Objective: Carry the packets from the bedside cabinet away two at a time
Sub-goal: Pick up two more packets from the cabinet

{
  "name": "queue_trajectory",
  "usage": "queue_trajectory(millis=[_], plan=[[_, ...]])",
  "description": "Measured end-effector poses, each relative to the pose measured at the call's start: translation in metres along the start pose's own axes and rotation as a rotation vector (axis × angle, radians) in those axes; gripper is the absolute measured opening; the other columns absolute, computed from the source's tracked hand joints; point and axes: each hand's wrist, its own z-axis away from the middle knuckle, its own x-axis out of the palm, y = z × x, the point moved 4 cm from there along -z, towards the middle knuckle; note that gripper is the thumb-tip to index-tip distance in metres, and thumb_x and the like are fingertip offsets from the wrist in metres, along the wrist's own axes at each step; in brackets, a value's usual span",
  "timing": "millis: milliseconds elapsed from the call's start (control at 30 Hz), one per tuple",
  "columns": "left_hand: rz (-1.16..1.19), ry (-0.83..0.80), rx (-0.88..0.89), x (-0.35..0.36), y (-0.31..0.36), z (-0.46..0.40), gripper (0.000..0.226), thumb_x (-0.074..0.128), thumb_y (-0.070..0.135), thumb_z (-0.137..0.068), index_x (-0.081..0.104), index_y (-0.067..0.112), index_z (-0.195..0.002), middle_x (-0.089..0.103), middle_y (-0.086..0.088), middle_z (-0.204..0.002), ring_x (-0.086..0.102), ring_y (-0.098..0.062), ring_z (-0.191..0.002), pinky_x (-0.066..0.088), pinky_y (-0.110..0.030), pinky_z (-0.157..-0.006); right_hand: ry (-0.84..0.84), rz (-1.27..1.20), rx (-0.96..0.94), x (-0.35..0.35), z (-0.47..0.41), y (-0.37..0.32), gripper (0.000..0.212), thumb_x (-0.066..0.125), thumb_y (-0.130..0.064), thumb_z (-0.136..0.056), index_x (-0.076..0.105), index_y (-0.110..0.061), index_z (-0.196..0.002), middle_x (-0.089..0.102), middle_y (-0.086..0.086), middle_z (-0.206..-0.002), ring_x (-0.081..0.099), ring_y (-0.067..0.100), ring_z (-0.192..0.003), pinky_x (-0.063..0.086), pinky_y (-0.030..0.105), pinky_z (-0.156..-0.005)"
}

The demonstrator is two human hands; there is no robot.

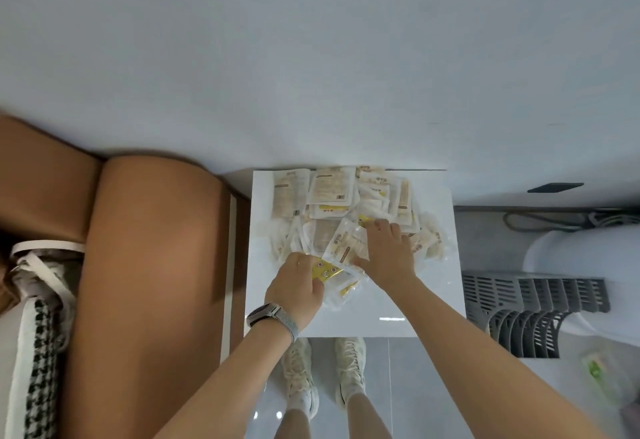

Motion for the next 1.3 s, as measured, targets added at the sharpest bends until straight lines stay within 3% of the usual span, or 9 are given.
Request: queue_trajectory(millis=[167,267,367,533,667,800,1100,1200,1300], plan=[[0.112,0.016,-0.021,0.019,0.003,-0.007,0.056,0.051,0.02,-0.094,0.032,0.019,-0.146,0.041,-0.004,-0.14,0.052,-0.02,-0.118,0.051,-0.037,-0.091,0.13,-0.082,0.008,0.012,-0.002,0.012,0.035,0.065,-0.05,-0.085,0.06,-0.024,-0.109,0.052,-0.002,-0.121,0.042,0.025,-0.117,0.026,0.037,-0.1],[0.244,0.038,-0.067,0.022,0.007,-0.01,0.063,0.055,0.022,-0.093,0.027,0.017,-0.149,0.04,-0.004,-0.142,0.054,-0.02,-0.118,0.05,-0.03,-0.089,0.125,-0.361,0.044,0.015,0.004,0.018,0.027,0.064,-0.024,-0.091,0.048,-0.03,-0.071,0.063,-0.005,-0.083,0.058,0.023,-0.09,0.041,0.036,-0.09],[0.394,0.043,-0.134,0.027,0.012,-0.014,0.067,0.06,0.025,-0.091,0.027,0.015,-0.148,0.044,-0.005,-0.138,0.055,-0.02,-0.118,0.048,-0.027,-0.084,0.096,-0.684,0.106,0.014,0.011,0.019,0.023,0.063,-0.013,-0.091,0.048,-0.027,-0.08,0.062,-0.004,-0.082,0.061,0.019,-0.083,0.048,0.031,-0.068],[0.888,-0.015,-0.317,0.025,0.022,-0.018,0.095,0.078,0.039,-0.078,0.021,0.013,-0.148,0.046,0.003,-0.134,0.046,-0.018,-0.127,0.043,-0.035,-0.104,-0.024,-1.222,0.201,0.002,0.035,0.005,0.011,0.053,-0.01,-0.097,0.059,-0.019,-0.1,0.065,0.0,-0.087,0.058,0.02,-0.074,0.046,0.026,-0.065],[1.436,-0.189,-0.444,0.018,0.023,-0.013,0.028,0.074,0.016,-0.081,0.066,0.007,-0.107,0.073,-0.012,-0.099,0.071,-0.026,-0.087,0.06,-0.035,-0.072,-0.304,-1.624,0.221,-0.001,0.067,-0.017,0.017,0.052,-0.01,-0.099,0.069,-0.013,-0.1,0.07,0.003,-0.085,0.062,0.018,-0.074,0.05,0.025,-0.065],[1.403,-0.141,-0.438,0.012,-0.005,-0.009,0.025,0.075,0.018,-0.078,0.07,0.011,-0.101,0.075,-0.012,-0.1,0.073,-0.027,-0.092,0.06,-0.037,-0.076,-0.061,-1.389,0.411,0.006,0.057,0.001,0.007,0.065,-0.022,-0.092,0.069,-0.017,-0.093,0.068,-0.001,-0.079,0.065,0.015,-0.067,0.054,0.028,-0.067],[1.568,-0.196,-0.401,0.005,-0.033,0.006,0.037,0.07,0.018,-0.075,0.067,0.008,-0.111,0.073,-0.015,-0.107,0.071,-0.029,-0.097,0.059,-0.043,-0.081,0.049,-0.875,0.673,0.03,-0.008,0.004,0.063,0.064,-0.046,-0.086,0.047,0.002,-0.124,0.045,0.015,-0.126,0.046,0.033,-0.118,0.045,0.046,-0.094],[1.525,-0.19,-0.391,0.003,-0.034,0.005,0.037,0.07,0.018,-0.073,0.067,0.01,-0.109,0.074,-0.012,-0.105,0.07,-0.029,-0.098,0.059,-0.042,-0.08,0.076,-0.907,0.733,0.03,-0.012,0.005,0.046,0.066,-0.039,-0.088,0.053,-0.002,-0.111,0.048,0.014,-0.12,0.053,0.03,-0.1,0.047,0.041,-0.081],[1.471,-0.197,-0.359,-0.001,-0.032,0.003,0.032,0.069,0.017,-0.076,0.067,0.01,-0.107,0.074,-0.011,-0.104,0.071,-0.027,-0.097,0.06,-0.039,-0.078,0.09,-0.914,0.695,0.024,-0.012,0.01,0.036,0.064,-0.032,-0.091,0.045,-0.012,-0.069,0.052,0.005,-0.077,0.045,0.018,-0.061,0.036,0.029,-0.054]])
